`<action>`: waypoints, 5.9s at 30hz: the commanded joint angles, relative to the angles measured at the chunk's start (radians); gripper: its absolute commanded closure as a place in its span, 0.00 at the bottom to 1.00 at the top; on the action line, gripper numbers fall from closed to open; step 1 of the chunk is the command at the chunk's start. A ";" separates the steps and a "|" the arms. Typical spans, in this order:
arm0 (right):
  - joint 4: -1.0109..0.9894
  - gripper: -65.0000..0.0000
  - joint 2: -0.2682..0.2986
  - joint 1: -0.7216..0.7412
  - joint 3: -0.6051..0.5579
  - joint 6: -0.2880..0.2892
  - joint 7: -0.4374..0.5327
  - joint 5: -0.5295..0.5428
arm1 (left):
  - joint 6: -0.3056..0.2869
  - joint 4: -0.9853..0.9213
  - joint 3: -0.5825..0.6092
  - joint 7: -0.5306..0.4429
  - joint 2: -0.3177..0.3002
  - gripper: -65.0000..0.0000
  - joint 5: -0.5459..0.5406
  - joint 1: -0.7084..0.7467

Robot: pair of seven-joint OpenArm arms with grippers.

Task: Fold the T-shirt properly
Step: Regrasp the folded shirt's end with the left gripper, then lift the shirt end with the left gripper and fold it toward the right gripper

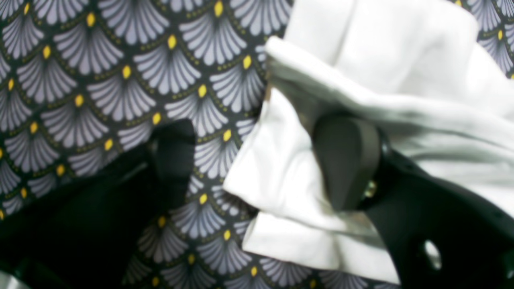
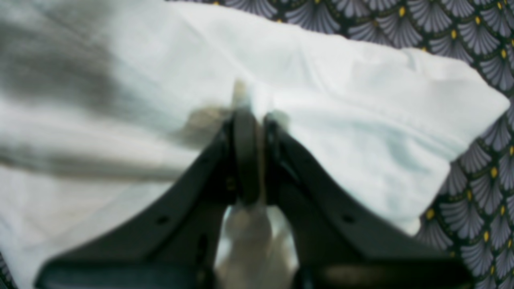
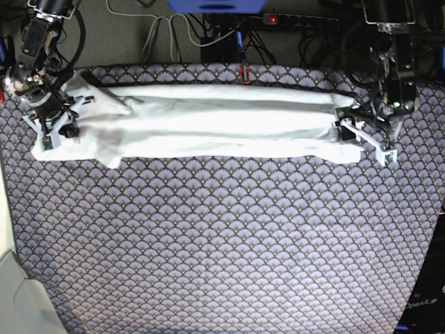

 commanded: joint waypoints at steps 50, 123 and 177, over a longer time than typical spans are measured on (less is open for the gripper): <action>0.003 1.00 0.005 -0.001 -0.038 -0.005 -0.024 -0.017 | -0.008 0.203 -0.103 0.048 0.040 0.24 -0.001 0.061; 0.003 1.00 0.013 0.023 -0.076 -0.005 -0.026 -0.017 | -0.010 0.229 -0.027 0.036 0.136 0.74 -0.001 -0.002; 0.003 1.00 0.041 0.022 -0.090 -0.005 -0.026 -0.017 | 0.107 0.469 0.082 0.172 0.189 0.99 -0.126 0.029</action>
